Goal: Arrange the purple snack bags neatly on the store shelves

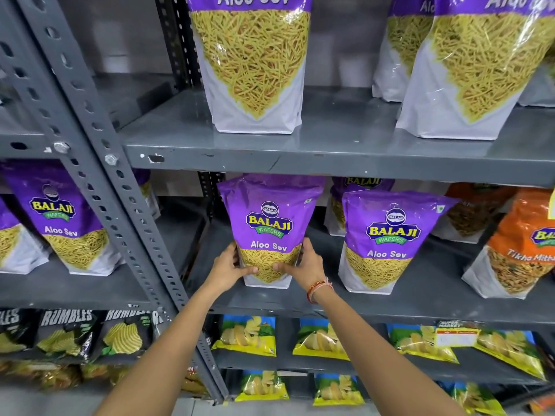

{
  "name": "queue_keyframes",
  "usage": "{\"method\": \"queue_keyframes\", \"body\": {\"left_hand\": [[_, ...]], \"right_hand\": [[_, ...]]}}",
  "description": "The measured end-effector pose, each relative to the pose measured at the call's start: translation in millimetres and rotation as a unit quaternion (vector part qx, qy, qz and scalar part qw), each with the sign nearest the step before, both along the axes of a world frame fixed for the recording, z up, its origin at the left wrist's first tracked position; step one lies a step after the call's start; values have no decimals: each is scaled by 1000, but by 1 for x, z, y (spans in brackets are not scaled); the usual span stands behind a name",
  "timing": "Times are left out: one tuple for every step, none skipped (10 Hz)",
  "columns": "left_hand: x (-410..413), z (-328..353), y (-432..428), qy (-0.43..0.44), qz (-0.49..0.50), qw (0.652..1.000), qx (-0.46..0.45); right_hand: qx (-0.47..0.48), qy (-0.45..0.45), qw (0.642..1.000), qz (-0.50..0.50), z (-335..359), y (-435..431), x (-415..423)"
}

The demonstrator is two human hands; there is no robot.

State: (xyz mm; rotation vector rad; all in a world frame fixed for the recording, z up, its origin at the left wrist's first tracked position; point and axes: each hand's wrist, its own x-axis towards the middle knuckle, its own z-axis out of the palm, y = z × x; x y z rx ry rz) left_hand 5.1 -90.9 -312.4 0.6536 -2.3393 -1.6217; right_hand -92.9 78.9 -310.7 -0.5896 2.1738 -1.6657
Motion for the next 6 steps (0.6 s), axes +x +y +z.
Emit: {"method": "queue_keyframes", "body": {"left_hand": [[-1,0,1,1,-2,1000,-2],[1,2,3,-10,-1,1000,-7],[4,0,6,-23,18,999,-43],[8,1,14,-57,61,991,-102],[16,6,28,-61,90,983,-145],[25,18,44,-55,97,980,-166]], "right_hand": [[1,-2,1000,-1,1,0,0],[15,4,1000,3,5,0,2],[32,16,999,5,6,3,6],[64,27,998,-6,9,10,14],[82,78,993,-31,14,23,22],[41,111,990,-81,26,38,32]]}}
